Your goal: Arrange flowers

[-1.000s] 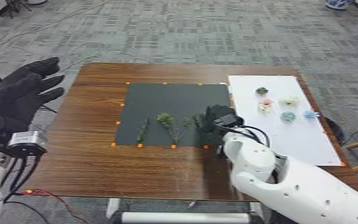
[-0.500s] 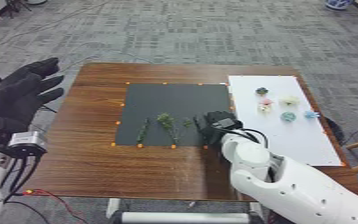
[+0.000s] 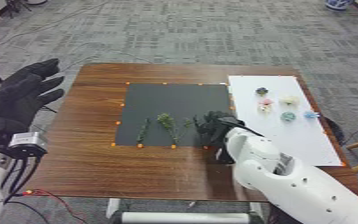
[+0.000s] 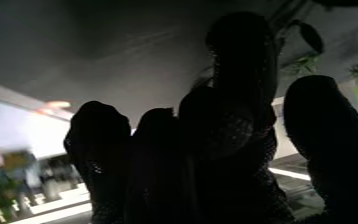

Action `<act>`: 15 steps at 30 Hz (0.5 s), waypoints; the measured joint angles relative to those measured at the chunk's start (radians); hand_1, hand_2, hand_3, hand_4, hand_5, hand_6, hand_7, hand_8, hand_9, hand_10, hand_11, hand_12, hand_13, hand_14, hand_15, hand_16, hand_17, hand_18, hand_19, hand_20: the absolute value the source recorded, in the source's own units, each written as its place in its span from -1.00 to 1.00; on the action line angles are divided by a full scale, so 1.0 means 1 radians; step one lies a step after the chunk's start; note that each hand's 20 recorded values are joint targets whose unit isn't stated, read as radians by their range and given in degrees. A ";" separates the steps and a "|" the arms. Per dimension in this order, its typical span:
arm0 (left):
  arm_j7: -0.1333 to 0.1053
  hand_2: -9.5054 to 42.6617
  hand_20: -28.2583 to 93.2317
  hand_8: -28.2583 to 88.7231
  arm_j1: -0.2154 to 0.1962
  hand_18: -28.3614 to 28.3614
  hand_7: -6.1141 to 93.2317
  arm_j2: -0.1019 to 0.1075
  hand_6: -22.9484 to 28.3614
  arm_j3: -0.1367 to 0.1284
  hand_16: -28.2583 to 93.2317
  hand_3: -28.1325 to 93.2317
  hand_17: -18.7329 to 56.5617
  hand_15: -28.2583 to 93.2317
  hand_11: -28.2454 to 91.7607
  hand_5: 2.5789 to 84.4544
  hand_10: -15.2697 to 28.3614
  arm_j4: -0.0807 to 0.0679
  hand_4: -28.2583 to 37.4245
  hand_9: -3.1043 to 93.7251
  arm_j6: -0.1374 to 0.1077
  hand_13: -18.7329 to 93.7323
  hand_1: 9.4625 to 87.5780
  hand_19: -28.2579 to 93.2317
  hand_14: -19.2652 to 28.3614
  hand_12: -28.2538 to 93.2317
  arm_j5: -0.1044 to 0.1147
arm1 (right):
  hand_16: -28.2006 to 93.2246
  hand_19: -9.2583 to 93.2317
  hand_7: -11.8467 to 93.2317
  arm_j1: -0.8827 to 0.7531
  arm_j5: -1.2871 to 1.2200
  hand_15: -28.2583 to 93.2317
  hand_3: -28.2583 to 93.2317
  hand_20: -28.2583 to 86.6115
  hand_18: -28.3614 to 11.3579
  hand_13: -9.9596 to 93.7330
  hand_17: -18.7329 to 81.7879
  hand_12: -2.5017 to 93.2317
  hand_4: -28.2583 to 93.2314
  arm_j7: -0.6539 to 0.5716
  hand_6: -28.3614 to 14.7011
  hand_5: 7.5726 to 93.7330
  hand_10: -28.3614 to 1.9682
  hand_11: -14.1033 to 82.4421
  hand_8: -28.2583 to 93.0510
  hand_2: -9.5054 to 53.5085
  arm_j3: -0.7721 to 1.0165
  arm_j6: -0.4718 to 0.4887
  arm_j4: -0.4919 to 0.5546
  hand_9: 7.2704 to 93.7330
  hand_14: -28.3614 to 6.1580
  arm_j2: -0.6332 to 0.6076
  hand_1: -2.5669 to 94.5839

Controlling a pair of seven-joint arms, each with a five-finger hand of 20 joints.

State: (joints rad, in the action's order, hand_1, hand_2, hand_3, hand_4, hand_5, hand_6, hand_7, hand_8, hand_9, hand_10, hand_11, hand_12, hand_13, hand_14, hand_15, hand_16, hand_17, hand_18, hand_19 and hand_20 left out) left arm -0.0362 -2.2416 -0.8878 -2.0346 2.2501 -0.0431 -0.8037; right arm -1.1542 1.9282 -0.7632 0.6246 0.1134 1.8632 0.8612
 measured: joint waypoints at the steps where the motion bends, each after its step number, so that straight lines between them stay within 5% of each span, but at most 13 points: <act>1: 0.000 -0.93 -0.41 -0.68 -0.001 0.72 -0.39 0.000 0.01 0.000 -0.58 0.61 -0.80 0.11 -0.21 -0.46 0.15 0.000 -0.88 -0.58 0.000 -0.52 -0.59 0.13 0.36 -0.19 0.000 | 0.19 1.00 0.19 0.000 -0.011 0.80 0.85 0.74 -0.78 0.86 0.50 0.03 -0.80 0.000 0.42 0.85 0.37 0.37 -0.65 -0.39 -0.002 0.000 0.001 0.99 0.26 -0.002 -0.63; 12: 0.000 -0.93 -0.41 -0.69 -0.006 0.73 -0.40 -0.004 0.02 -0.002 -0.58 0.61 -0.79 0.12 -0.21 -0.45 0.16 0.001 -0.88 -0.58 0.000 -0.52 -0.58 0.13 0.36 -0.19 0.000 | 0.19 1.00 0.09 -0.069 -0.051 0.77 0.81 0.70 -0.77 0.80 0.42 -0.03 -0.81 0.020 0.34 0.79 0.30 0.29 -0.66 -0.37 0.112 0.011 0.042 0.93 0.21 -0.009 -0.66; 15: -0.001 -0.93 -0.41 -0.69 -0.006 0.73 -0.39 -0.004 0.02 -0.002 -0.58 0.61 -0.79 0.13 -0.20 -0.45 0.16 0.001 -0.89 -0.58 -0.001 -0.51 -0.58 0.13 0.36 -0.19 0.000 | 0.13 1.00 0.00 -0.088 -0.041 0.73 0.79 0.56 -0.76 0.61 0.22 -0.11 -0.83 0.018 0.21 0.59 0.07 0.23 -0.68 -0.53 0.125 -0.056 0.062 0.70 0.09 -0.031 -0.60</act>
State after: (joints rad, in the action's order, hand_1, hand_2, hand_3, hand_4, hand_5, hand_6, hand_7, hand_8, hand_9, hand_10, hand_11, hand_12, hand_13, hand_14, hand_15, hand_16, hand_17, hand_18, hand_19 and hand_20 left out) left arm -0.0377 -2.2477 -0.8922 -2.0368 2.2509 -0.0437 -0.8037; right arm -1.2418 1.8876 -0.7454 0.7494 0.0578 1.9251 0.8305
